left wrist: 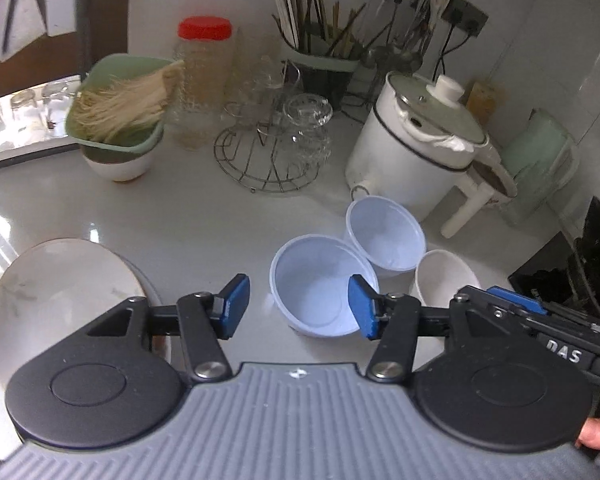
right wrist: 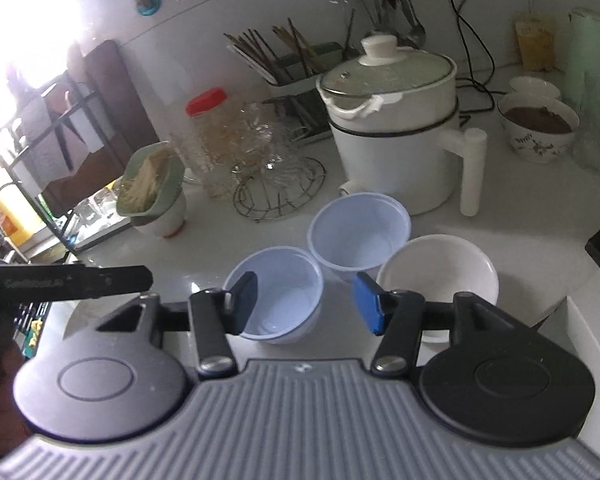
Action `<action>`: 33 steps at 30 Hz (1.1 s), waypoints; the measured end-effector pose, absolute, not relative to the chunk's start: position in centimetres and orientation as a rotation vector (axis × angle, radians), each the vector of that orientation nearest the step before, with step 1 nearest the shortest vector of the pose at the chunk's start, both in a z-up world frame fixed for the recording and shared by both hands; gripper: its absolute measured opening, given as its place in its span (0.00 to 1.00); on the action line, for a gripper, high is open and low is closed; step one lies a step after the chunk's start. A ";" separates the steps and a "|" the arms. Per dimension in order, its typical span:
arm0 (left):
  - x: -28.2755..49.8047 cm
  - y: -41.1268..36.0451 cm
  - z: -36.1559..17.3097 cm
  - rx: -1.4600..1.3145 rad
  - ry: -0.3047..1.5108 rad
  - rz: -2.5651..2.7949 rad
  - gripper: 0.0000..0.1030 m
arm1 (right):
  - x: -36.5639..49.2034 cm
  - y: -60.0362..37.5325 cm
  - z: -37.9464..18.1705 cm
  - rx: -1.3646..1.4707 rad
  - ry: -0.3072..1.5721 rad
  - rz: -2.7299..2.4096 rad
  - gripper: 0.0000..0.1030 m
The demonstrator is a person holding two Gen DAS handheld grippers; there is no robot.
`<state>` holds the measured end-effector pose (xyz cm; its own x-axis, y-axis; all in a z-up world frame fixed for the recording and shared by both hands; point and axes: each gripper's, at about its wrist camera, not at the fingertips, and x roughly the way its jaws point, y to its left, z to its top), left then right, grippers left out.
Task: Organize plates and bowls
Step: 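Move the left gripper to the rim of a light blue bowl, then close the left gripper on the light blue bowl's rim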
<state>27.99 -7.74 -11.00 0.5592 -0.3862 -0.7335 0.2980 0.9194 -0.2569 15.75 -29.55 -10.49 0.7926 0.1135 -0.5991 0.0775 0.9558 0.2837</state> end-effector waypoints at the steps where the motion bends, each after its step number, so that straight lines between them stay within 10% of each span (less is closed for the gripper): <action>1: 28.4 -8.0 -11.4 -0.109 0.898 -0.404 0.59 | 15.9 -29.7 -10.8 0.307 0.664 0.019 0.55; 18: 32.6 -8.1 -18.4 -0.234 1.034 -0.334 0.58 | 20.3 -29.2 -16.6 0.392 0.773 0.059 0.54; 33: 35.7 -9.4 -21.3 -0.272 1.110 -0.362 0.24 | 23.9 -28.9 -19.4 0.389 0.832 0.025 0.17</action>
<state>35.73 -9.39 -21.28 0.3964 -0.4153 -0.8188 0.1476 0.9091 -0.3896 23.87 -28.86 -19.37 0.6775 0.1725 -0.7150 0.1286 0.9294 0.3460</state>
